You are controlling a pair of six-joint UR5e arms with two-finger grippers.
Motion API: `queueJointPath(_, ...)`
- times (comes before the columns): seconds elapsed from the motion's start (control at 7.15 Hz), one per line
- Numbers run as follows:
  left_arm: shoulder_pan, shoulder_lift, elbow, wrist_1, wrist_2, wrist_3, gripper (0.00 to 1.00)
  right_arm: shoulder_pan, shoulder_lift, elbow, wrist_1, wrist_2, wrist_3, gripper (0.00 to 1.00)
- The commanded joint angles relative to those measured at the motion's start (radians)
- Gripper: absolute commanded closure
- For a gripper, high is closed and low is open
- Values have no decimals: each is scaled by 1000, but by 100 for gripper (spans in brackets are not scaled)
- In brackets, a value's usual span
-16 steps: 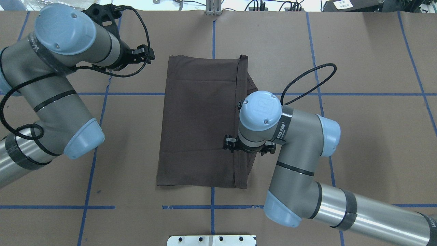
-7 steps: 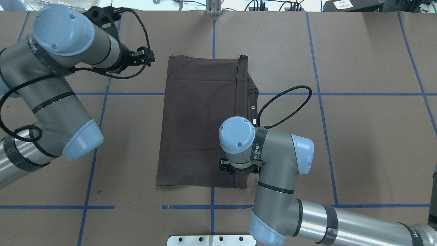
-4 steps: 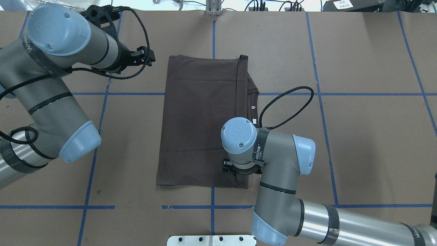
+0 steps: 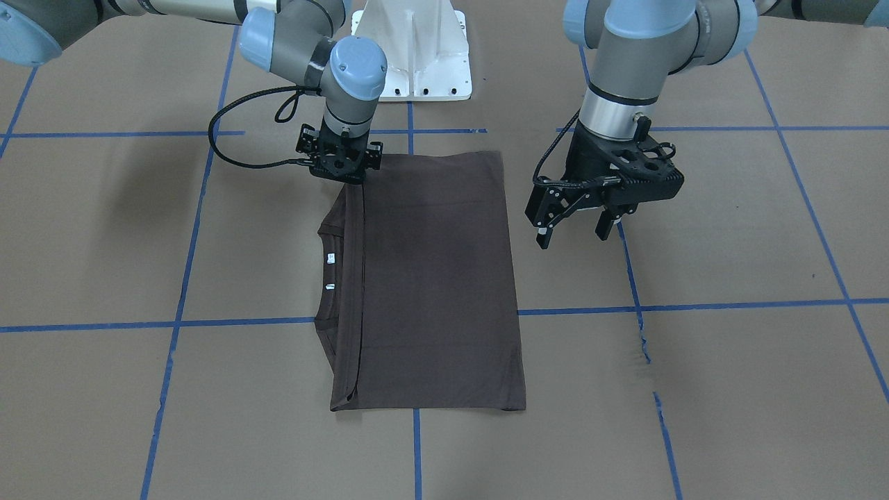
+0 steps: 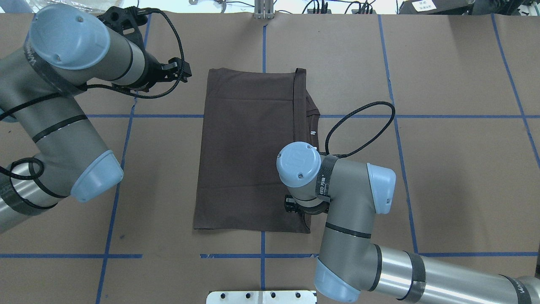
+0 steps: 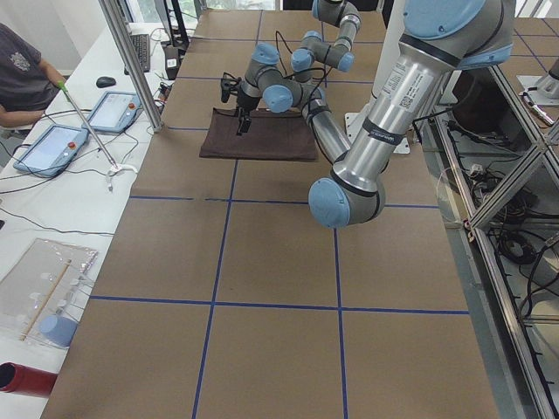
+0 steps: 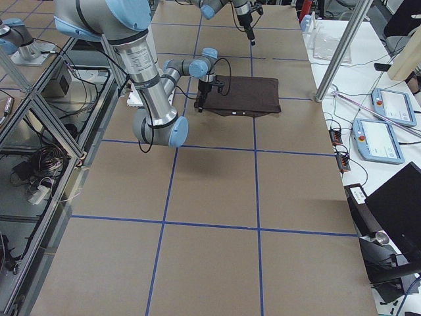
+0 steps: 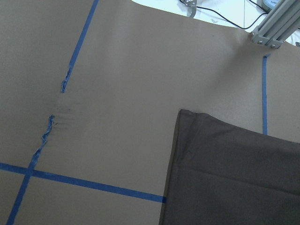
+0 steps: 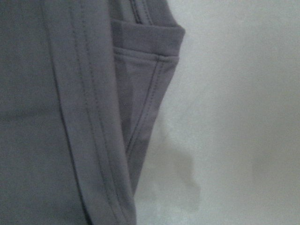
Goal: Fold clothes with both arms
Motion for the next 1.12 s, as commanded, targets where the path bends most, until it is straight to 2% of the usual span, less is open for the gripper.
queueJointPath(0.0, 1, -1, 0, -1, -1, -1, 0, 14, -58, 34, -16, -2, -2, 0)
queueJointPath(0.28, 1, -1, -2, -1, -20, -3, 0, 43, -167, 135, -18, -3, -59, 0)
queueJointPath(0.7, 7, 3, -14, 0, -26, -6, 0, 98, -117, 192, 11, 1, -103, 0)
queueJointPath(0.84, 50, 78, -46, -27, -71, -112, 0, 104, -117, 244, 66, 1, -102, 0)
queueJointPath(0.98, 160, 129, -71, -62, -66, -245, 0, 104, -114, 283, 109, 3, -87, 0)
